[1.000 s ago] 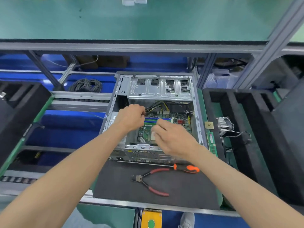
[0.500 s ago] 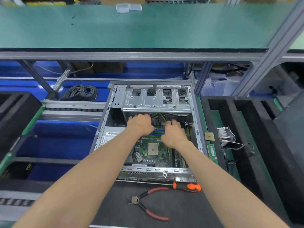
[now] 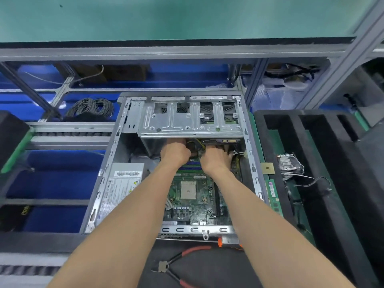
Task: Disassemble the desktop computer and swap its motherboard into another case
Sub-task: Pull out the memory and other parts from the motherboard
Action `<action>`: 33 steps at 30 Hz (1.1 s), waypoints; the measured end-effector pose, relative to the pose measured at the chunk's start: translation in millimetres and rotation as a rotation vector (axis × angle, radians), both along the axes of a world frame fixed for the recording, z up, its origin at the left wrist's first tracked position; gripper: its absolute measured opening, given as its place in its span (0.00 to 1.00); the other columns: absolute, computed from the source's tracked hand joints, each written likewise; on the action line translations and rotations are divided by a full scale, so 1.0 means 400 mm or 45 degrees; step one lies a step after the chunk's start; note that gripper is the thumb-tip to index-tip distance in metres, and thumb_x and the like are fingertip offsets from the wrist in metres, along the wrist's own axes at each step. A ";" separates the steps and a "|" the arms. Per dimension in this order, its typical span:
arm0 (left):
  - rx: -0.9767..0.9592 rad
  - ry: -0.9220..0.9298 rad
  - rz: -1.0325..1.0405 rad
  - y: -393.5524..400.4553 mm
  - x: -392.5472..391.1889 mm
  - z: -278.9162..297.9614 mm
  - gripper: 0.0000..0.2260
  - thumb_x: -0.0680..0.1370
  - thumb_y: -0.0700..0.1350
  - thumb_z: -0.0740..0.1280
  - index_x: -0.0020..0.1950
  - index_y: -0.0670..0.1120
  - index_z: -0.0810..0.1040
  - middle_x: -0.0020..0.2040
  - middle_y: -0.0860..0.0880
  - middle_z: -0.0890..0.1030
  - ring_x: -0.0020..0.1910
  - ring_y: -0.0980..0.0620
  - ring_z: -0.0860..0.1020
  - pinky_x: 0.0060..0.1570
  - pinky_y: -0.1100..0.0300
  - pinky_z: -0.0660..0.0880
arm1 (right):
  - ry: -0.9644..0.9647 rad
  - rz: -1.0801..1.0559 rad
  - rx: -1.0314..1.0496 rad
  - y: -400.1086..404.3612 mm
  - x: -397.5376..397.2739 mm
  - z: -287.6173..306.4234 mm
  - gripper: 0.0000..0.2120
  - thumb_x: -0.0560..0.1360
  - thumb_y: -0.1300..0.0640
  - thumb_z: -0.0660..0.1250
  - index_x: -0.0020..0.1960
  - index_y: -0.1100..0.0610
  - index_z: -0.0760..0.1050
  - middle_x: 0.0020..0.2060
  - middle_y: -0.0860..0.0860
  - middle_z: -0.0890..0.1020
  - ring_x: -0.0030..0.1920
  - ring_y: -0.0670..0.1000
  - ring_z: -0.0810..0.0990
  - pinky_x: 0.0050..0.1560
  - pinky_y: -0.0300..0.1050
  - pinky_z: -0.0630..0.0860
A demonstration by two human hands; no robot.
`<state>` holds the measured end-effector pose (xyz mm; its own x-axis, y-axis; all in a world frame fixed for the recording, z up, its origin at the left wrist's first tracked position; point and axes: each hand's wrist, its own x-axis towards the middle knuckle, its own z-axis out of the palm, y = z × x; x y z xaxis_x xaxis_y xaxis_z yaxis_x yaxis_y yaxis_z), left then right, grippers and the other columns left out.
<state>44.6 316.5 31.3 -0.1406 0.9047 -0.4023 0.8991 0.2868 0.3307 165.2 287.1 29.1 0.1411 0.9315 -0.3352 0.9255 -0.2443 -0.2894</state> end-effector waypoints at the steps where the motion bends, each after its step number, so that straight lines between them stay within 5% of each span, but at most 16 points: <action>1: 0.016 -0.001 0.010 -0.002 0.001 -0.002 0.10 0.79 0.45 0.64 0.39 0.43 0.74 0.52 0.40 0.82 0.50 0.42 0.79 0.46 0.56 0.74 | -0.006 -0.010 0.006 0.002 -0.001 -0.004 0.13 0.81 0.56 0.60 0.62 0.57 0.76 0.54 0.59 0.83 0.59 0.60 0.79 0.73 0.59 0.56; 7: 0.084 0.031 0.043 -0.007 0.004 -0.004 0.14 0.77 0.48 0.69 0.34 0.49 0.68 0.43 0.46 0.76 0.44 0.43 0.76 0.42 0.56 0.71 | 0.030 -0.076 0.032 0.004 -0.005 -0.002 0.15 0.81 0.55 0.58 0.64 0.56 0.77 0.56 0.59 0.82 0.60 0.59 0.78 0.76 0.57 0.54; 10: 0.122 0.061 0.045 -0.006 0.001 -0.006 0.13 0.75 0.50 0.71 0.38 0.47 0.71 0.47 0.45 0.78 0.49 0.42 0.78 0.42 0.56 0.70 | 0.104 -0.104 0.038 0.004 -0.005 -0.001 0.14 0.81 0.55 0.60 0.63 0.57 0.78 0.57 0.60 0.81 0.60 0.60 0.78 0.74 0.56 0.63; 15: 0.099 -0.011 -0.020 -0.002 -0.003 -0.016 0.08 0.76 0.50 0.71 0.47 0.46 0.77 0.53 0.42 0.82 0.52 0.40 0.80 0.46 0.55 0.75 | 0.158 -0.111 0.043 0.000 -0.005 0.001 0.10 0.81 0.57 0.61 0.55 0.59 0.79 0.53 0.60 0.82 0.54 0.61 0.79 0.60 0.53 0.76; 20: 0.161 -0.072 -0.006 -0.012 -0.003 -0.027 0.09 0.76 0.51 0.73 0.44 0.48 0.76 0.52 0.42 0.82 0.51 0.40 0.80 0.44 0.55 0.73 | 0.114 -0.095 0.052 0.002 -0.002 0.001 0.10 0.81 0.57 0.62 0.56 0.60 0.79 0.53 0.60 0.81 0.48 0.59 0.78 0.44 0.45 0.73; 25: 0.314 -0.092 0.060 -0.026 0.000 -0.035 0.15 0.73 0.48 0.76 0.38 0.46 0.71 0.47 0.41 0.80 0.47 0.40 0.80 0.43 0.54 0.73 | 0.084 -0.091 0.064 0.001 -0.001 -0.001 0.09 0.81 0.59 0.61 0.55 0.60 0.79 0.52 0.60 0.81 0.45 0.58 0.76 0.43 0.45 0.72; 29: 0.369 -0.060 0.059 -0.038 0.006 -0.032 0.10 0.73 0.45 0.75 0.41 0.44 0.75 0.49 0.38 0.80 0.48 0.36 0.80 0.41 0.54 0.70 | 0.076 -0.075 0.075 0.000 -0.004 -0.002 0.09 0.80 0.60 0.62 0.56 0.59 0.79 0.53 0.60 0.80 0.49 0.60 0.78 0.44 0.46 0.72; 33: 0.437 -0.061 0.102 -0.043 0.009 -0.016 0.12 0.70 0.36 0.69 0.32 0.44 0.68 0.38 0.40 0.77 0.43 0.35 0.79 0.39 0.54 0.68 | 0.077 -0.056 0.098 -0.001 -0.004 -0.005 0.09 0.81 0.59 0.61 0.56 0.59 0.79 0.53 0.61 0.81 0.52 0.61 0.80 0.48 0.48 0.75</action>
<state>48.0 299.5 24.9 -0.2050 0.9751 -0.0847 0.8592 0.2208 0.4615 163.5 286.8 27.2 0.1645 0.9481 -0.2722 0.8946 -0.2596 -0.3638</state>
